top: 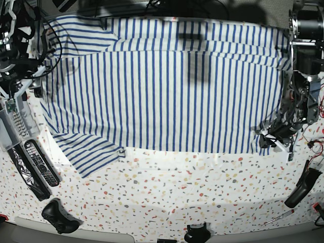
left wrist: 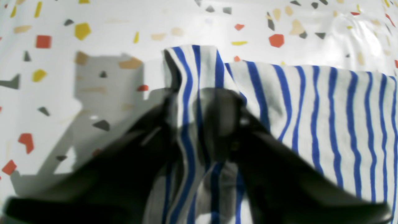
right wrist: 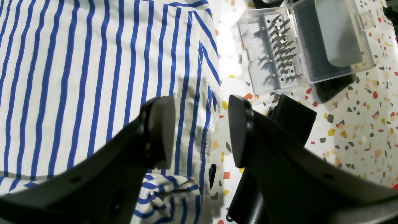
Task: Layout the t-shirt on the table in an organized manner, then fold the t-shirt properly
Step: 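Grasp the side edge of the shirt with the left gripper, then grasp the opposite side edge with the right gripper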
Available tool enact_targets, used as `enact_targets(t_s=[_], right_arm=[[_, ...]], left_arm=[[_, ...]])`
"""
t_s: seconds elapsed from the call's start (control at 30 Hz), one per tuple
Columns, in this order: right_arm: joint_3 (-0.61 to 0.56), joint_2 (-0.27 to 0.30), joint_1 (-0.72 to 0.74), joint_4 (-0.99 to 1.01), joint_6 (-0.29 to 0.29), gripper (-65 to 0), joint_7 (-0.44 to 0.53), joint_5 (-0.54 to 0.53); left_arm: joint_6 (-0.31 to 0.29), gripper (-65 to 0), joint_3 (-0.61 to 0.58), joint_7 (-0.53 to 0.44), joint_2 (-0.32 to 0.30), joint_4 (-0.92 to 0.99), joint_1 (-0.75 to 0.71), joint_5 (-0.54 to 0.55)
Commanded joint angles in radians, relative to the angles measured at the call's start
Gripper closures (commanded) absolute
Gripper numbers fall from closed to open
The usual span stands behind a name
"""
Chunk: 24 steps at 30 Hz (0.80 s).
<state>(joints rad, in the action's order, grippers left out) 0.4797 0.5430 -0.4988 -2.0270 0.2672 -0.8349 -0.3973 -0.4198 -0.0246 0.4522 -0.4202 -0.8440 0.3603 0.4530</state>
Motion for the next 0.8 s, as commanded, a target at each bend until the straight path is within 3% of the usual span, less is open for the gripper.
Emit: enact_targets(t_s=[0.0,0.07,0.2,0.33,0.43,0.5,0.63,0.77], right_arm=[[0.011,0.016,0.003,-0.015,0.002,-27.4,0.023,-0.004],[0.011,0.016,0.003,-0.015,0.002,-27.4,0.026,-0.004],[0.011,0.016,0.003,-0.015,0.002,-27.4,0.045,-0.004],[0.011,0.016,0.003,-0.015,0.003,-27.4,0.145,-0.003],[0.011,0.016,0.022,-0.002,0.026,-32.9,0.208,-0.004],[0.011,0.016,0.066,0.032,0.061,-37.6,0.21,-0.007],[0.011,0.016,0.201,0.14,0.078,-38.0,0.203,-0.06],[-0.001,0.017,0.366,0.264,0.101,-37.9,0.129,-0.168]], left_arm=[[-0.007,-7.7,0.004,-0.004,-0.01,-0.015,0.021,0.011],[-0.007,0.0,0.004,-0.005,-0.011,-0.015,0.022,0.005],[-0.006,0.0,0.004,-0.03,-0.012,-0.015,0.021,-0.069],[0.001,0.0,0.004,-0.035,-0.012,-0.015,0.022,-0.112],[0.002,0.0,0.004,-0.035,-0.012,-0.015,0.022,-0.112],[0.001,0.0,0.004,-0.039,-0.012,-0.015,0.022,-0.112],[0.001,0.0,0.004,-0.051,-0.012,-0.015,0.022,-0.112],[0.001,0.0,0.004,-0.06,-0.009,-0.015,0.022,-0.112]])
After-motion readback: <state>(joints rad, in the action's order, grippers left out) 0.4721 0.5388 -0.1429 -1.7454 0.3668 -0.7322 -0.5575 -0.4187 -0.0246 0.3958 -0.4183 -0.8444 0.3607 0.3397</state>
